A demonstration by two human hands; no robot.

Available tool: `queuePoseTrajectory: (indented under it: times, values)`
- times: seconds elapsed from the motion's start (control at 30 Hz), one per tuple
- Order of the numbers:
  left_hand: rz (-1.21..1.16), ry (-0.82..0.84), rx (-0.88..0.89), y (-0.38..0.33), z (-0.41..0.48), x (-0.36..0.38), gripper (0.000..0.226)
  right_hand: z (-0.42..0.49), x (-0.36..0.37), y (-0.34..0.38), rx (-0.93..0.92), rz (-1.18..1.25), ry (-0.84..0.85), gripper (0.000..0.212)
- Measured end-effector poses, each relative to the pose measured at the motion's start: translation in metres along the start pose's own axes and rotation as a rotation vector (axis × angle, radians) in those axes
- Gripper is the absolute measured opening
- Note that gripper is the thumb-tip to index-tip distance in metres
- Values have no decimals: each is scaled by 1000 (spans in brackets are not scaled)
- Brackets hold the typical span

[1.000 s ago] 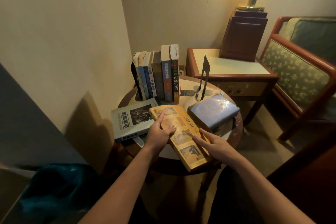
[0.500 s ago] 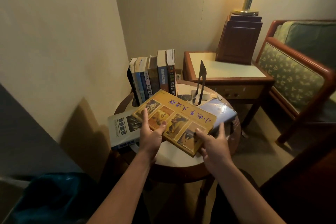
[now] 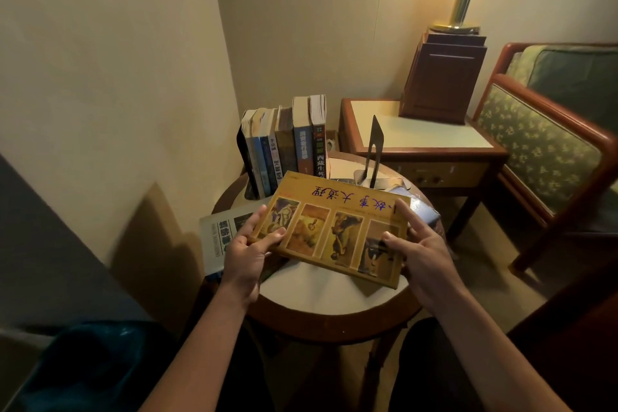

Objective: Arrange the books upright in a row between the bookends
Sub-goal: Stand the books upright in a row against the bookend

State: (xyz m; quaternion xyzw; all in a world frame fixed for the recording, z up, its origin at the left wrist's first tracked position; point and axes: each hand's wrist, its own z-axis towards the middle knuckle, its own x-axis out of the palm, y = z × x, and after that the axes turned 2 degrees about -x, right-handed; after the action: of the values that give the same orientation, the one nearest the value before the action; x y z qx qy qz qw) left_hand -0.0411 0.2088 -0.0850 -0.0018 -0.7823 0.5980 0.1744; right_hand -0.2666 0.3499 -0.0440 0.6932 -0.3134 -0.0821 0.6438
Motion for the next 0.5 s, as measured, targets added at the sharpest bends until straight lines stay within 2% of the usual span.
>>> queuePoseTrajectory:
  times: [0.13, 0.23, 0.3, 0.4, 0.5]
  values:
    - [19, 93, -88, -4, 3, -8, 59, 5, -3, 9, -85, -75, 18, 65]
    - [146, 127, -156, 4, 3, -5, 65, 10, 3, 21, -208, -230, 44, 62]
    - [311, 156, -149, 13, 5, 0, 67, 17, 8, 33, -307, -399, 46, 59]
    - [612, 167, -39, 23, 15, 2, 69, 31, 12, 52, -492, -764, 49, 60]
    - [874, 150, 56, 25, 25, 3, 69, 48, 13, 68, -622, -958, 15, 57]
